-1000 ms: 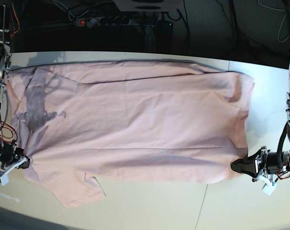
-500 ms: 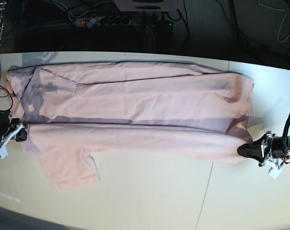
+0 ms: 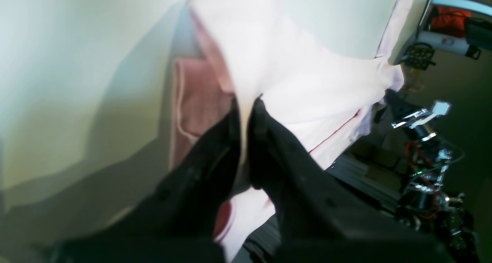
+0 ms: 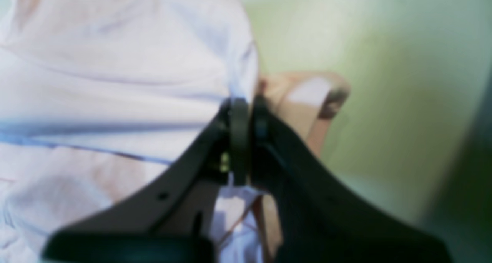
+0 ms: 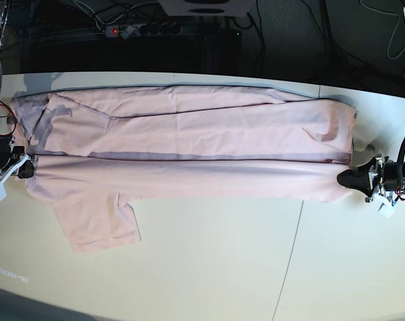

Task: Fold the T-shirt properly
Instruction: 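Fold the hem edge over the shirt body with both grippers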

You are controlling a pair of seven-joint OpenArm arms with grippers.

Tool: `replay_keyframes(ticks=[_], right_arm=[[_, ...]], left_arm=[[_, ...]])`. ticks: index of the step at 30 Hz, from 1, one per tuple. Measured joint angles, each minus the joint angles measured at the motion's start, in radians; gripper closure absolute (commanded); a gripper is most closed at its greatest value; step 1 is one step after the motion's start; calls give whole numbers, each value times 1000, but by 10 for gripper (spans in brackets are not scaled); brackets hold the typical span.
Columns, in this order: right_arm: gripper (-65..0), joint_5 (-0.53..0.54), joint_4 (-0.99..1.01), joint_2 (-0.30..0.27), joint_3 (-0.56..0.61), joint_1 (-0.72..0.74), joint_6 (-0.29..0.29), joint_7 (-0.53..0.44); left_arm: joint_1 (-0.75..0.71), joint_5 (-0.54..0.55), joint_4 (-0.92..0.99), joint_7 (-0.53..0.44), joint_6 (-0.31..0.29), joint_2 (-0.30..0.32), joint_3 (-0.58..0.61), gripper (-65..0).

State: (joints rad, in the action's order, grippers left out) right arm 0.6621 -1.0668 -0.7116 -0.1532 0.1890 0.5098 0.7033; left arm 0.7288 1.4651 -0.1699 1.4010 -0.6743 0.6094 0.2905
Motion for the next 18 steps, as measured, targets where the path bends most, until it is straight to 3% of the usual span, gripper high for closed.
replay_keyframes(ticks=[7,9,13,14,18], right_arm=[[0,-3,0,9,0,-1,0,1],[-82,-4,0,8,0,0,0,1],[-351,-30,0,8,0,0,0,1],[-379,-30,0,9,0,0,0,1],[-383,8,0,11,-11,3,0,7]], left_arm=[[-24,2,0,-2,0,0,0,0],[-26,2,0,-2,0,0,0,0],[-25,2,0,-2,0,0,0,0],[-25,2,0,-2,0,0,0,0],[-25,2,0,-2,0,0,0,0]])
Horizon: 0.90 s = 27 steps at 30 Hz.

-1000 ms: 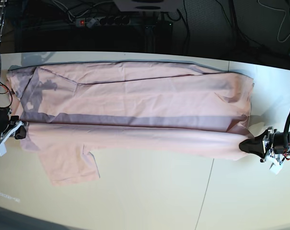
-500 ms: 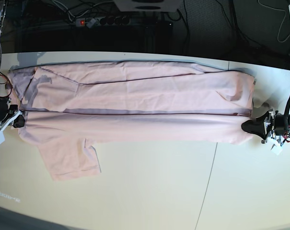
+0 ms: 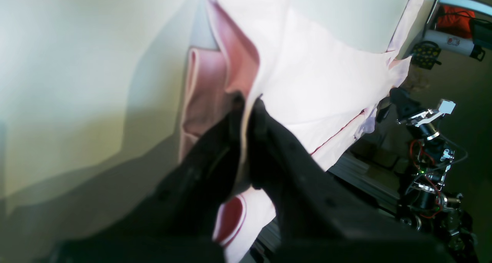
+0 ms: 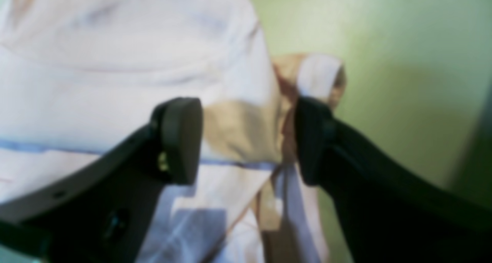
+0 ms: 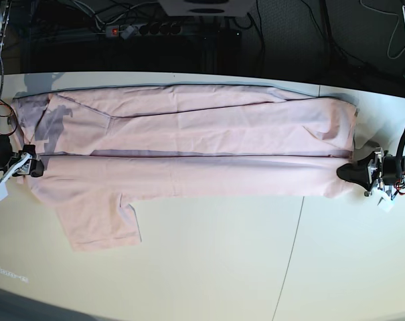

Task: Fold the T-shirt properly
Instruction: 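Fold the hem edge over the shirt body with both grippers, then regrasp the folded edge with the right gripper and adjust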

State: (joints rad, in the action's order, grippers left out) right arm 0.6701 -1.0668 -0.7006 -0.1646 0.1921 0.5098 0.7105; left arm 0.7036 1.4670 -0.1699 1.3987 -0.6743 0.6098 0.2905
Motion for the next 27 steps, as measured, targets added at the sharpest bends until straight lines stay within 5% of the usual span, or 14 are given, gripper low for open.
replay_keyframes(ticks=[14,27], right_arm=[[-382,11,40,0,-38,224,0,51],[-382,-93,221,129,21,391,-1,22]], left_arm=[[0,-5,-148,0,0,2,0,0],[-3,-8,-223,0,0,-26,2,0]])
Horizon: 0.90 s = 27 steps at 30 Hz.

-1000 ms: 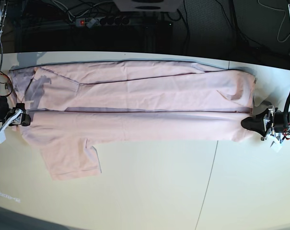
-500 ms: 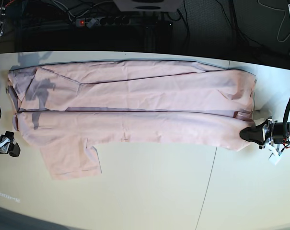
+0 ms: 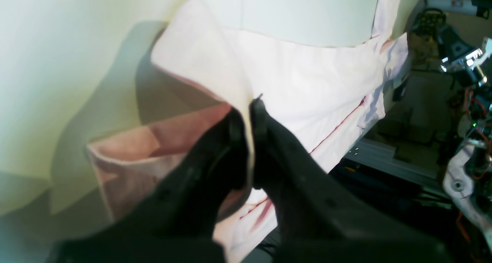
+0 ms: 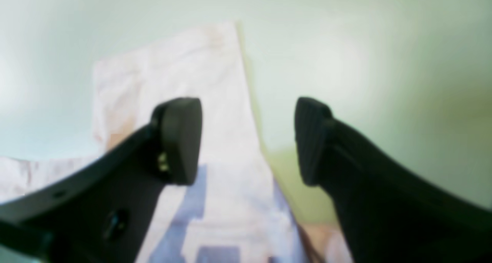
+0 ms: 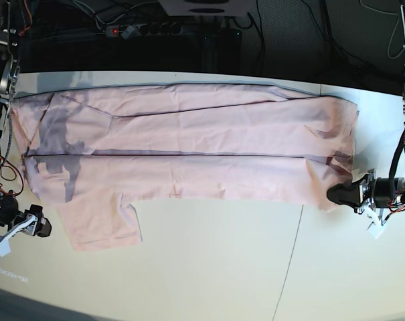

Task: Fold the T-shirt properly
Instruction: 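Regrasp the folded edge with the right gripper and adjust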

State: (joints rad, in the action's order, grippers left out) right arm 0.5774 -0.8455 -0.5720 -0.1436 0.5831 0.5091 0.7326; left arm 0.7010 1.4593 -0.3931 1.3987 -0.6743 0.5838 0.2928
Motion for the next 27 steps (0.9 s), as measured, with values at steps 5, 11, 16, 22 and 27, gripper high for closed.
replay_keyframes(ticks=[5,11,16,22,27], right_arm=[[-382,-72,103,35,0,61,-1,-43],[-382,-148,311,29,-1,143,-8,-93],[-382,-160,435,36,-1,159,-8,-93],[-382,-193,481,90,-6,165,-8,-147],[-382,-234,480,155,-7,174,-9,-181]], left_arm=[[0,-1,-18,0,0,4,0,0],[0,0,-20,0,0,3,0,0],[0,0,-20,0,0,3,0,0],[0,1,-20,0,0,4,0,0],[0,0,-20,0,0,3,0,0]])
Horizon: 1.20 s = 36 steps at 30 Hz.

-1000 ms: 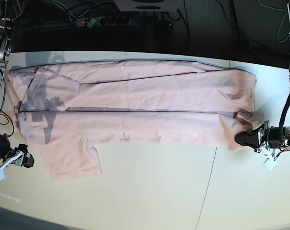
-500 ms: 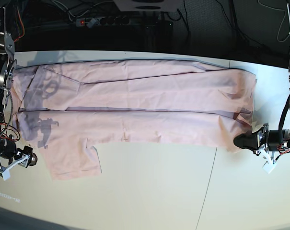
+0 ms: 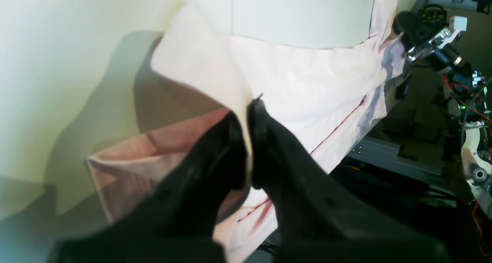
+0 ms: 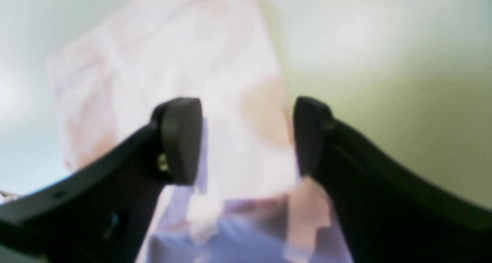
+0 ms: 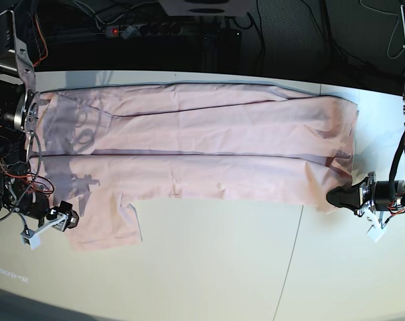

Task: Fold the T-shirt properly
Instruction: 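Regrasp the folded edge with the right gripper and adjust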

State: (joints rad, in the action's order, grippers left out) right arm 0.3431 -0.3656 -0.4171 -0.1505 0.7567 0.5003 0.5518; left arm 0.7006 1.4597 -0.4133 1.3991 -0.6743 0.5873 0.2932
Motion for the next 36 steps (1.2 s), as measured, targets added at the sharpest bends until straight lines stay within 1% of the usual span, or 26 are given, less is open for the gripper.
replay_keyframes(ticks=[5,9,10,11,12,14,15,17,24,29,34,36], right_arm=[[-382,-24,-2,43,0,2,0,-18],[-379,-83,-3,54,0,3,0,-25],[-360,-83,-3,54,0,3,0,-26],[-310,-83,-4,51,0,3,0,-29],[-238,-85,-8,51,0,3,0,-24],[-59,-92,-17,45,0,0,0,-15],[0,-90,-19,41,0,-2,0,-16],[0,-90,-26,34,0,-6,1,-23],[0,-98,-98,-2,2,-27,7,14],[0,85,-246,-45,3,-48,9,117],[0,248,-403,-108,4,-111,11,231],[0,323,-434,-130,5,-145,11,243]], left_arm=[[0,0,0,0,0,0,0,0],[0,0,0,0,0,0,0,0],[0,0,0,0,0,0,0,0],[0,0,0,0,0,0,0,0],[0,0,0,0,0,0,0,0],[0,0,0,0,0,0,0,0],[0,0,0,0,0,0,0,0],[0,0,0,0,0,0,0,0],[0,0,0,0,0,0,0,0],[-4,1,0,0,0,7,0,0],[-5,5,-1,1,0,40,0,0],[-5,5,-1,1,0,48,0,0]])
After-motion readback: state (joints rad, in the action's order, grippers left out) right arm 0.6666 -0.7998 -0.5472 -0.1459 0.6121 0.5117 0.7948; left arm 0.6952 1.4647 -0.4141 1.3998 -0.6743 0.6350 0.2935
